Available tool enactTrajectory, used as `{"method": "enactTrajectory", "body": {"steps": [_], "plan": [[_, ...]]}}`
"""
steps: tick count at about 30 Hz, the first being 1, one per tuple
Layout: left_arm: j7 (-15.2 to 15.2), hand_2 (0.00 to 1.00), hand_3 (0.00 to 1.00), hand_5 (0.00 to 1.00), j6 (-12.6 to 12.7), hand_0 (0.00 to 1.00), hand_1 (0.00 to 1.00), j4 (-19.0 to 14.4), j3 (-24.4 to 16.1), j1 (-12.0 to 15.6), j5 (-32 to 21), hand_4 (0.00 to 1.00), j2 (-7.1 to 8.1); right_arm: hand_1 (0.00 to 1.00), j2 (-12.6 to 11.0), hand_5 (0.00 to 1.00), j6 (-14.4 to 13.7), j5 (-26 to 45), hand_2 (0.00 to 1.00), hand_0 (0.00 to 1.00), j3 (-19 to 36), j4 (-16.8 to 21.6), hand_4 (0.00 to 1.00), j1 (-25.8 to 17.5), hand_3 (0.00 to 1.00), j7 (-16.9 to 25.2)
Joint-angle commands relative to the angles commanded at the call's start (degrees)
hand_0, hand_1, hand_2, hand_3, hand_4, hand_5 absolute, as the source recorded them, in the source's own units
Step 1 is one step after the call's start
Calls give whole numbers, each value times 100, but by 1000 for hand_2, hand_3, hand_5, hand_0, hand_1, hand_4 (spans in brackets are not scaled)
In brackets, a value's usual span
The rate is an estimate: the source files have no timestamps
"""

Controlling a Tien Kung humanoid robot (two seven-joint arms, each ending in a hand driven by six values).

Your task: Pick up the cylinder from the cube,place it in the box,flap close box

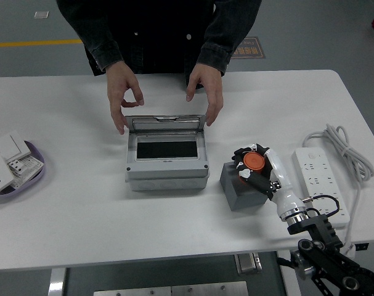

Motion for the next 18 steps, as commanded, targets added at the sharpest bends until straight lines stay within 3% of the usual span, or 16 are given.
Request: {"method": "enactTrajectory", "body": {"steps": [4,5,10,11,16,17,18], "plan": [[5,608,659,121,3,577,612,0,-6,-1,11,648,8,487,-34,2,-24,-38,431,523,52,97,98,52,387,-32],[6,608,659,120,3,577,612,0,-10,-3,17,648,11,452,-45,2,-29,-39,401,470,72,125,2,72,347,-39],[9,608,659,120,5,577,612,0,-16,-9,27,648,12,452,-75,2,-79,-3,401,470,111,262,2,144,347,-58],[9,608,659,120,5,576,612,0,-15,-8,25,648,9,415,-77,2,-107,-2,369,425,99,303,2,162,289,-71],[22,608,659,120,2,576,612,0,-27,2,41,648,-1,415,-62,2,-351,-317,369,425,-129,602,2,392,289,-308],[27,608,659,121,1,576,612,0,-35,2,50,648,-2,360,-51,2,-383,-422,328,335,-205,646,2,478,245,-374],[32,608,659,121,2,576,612,0,-43,1,57,648,-3,360,-35,2,-414,-562,328,335,-305,686,2,595,245,-455]]}}
